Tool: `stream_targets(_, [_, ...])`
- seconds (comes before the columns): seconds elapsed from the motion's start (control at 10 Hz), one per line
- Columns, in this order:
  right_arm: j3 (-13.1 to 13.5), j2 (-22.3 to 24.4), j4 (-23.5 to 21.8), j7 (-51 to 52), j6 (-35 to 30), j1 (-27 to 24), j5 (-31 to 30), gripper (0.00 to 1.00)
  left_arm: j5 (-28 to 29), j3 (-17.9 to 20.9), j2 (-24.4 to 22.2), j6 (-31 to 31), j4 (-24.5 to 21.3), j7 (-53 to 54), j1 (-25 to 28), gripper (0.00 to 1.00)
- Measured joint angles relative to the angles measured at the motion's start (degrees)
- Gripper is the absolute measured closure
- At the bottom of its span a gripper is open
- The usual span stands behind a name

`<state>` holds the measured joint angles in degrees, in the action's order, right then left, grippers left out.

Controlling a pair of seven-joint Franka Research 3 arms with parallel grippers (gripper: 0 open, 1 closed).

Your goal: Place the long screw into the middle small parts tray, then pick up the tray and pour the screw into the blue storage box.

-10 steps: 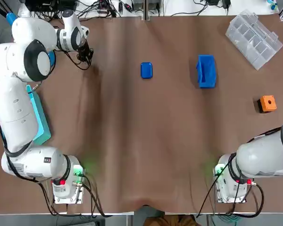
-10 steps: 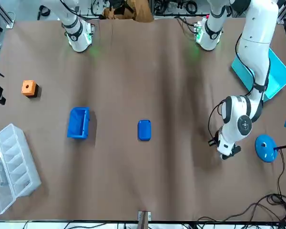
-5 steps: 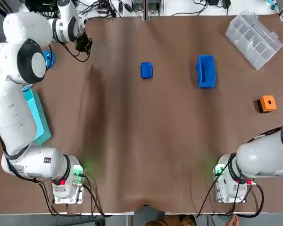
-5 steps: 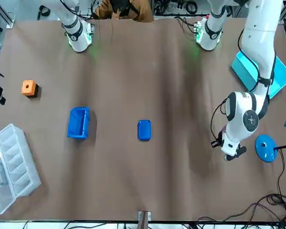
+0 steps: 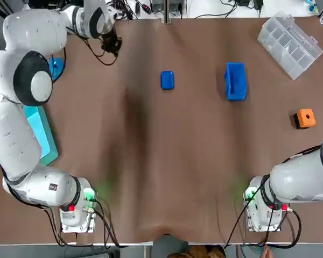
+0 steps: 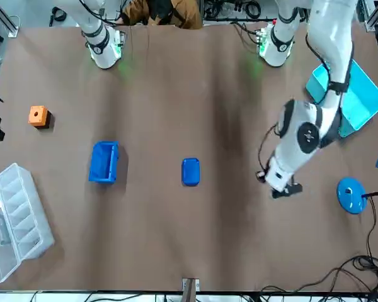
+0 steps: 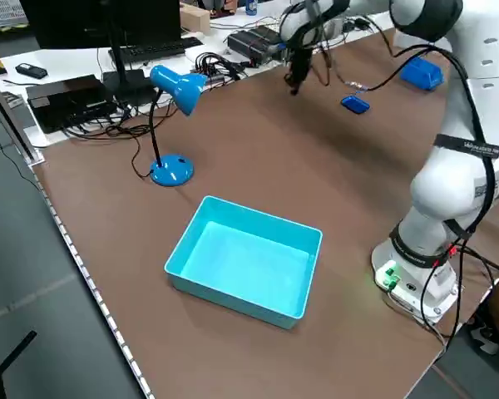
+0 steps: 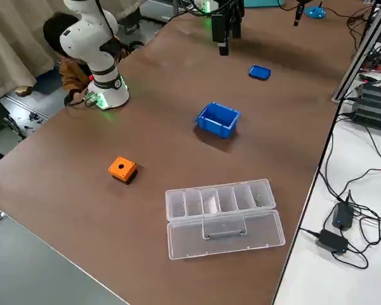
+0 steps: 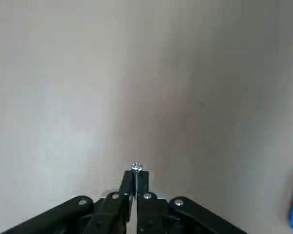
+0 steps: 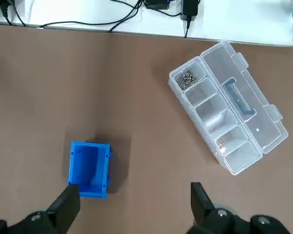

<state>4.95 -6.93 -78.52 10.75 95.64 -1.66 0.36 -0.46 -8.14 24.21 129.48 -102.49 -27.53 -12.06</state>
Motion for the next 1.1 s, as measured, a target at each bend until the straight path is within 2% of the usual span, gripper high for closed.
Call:
stream_targets(0.2, [-0.2, 0.2, 0.0, 0.0, 0.0, 1.9, 0.0, 0.00, 0.1, -3.0, -1.2, -0.5, 0.1, -3.0, -2.1, 0.93])
stream_targets(0.4, [-0.3, 0.3, 0.1, -0.2, -0.9, 3.6, 0.0, 0.00, 0.1, -4.1, -1.1, -0.5, 0.2, -4.9, -6.7, 0.93])
stream_targets(0.5, [-0.2, 0.3, 0.1, -0.2, -3.5, 3.6, 0.1, 0.00, 0.1, -4.1, -0.6, -0.5, 0.4, -6.2, -9.4, 0.93])
stream_targets(0.7, [-0.3, 0.3, 0.1, -0.9, -8.5, 4.4, 0.4, 0.00, 0.1, -4.2, 3.0, -0.5, 3.8, -9.8, -13.6, 0.93])
stream_targets(1.1, [-0.1, 0.2, -0.2, -8.4, -9.2, 4.7, 0.4, 0.00, 0.1, -4.2, 12.2, -0.5, 13.2, -12.0, -17.4, 0.93])
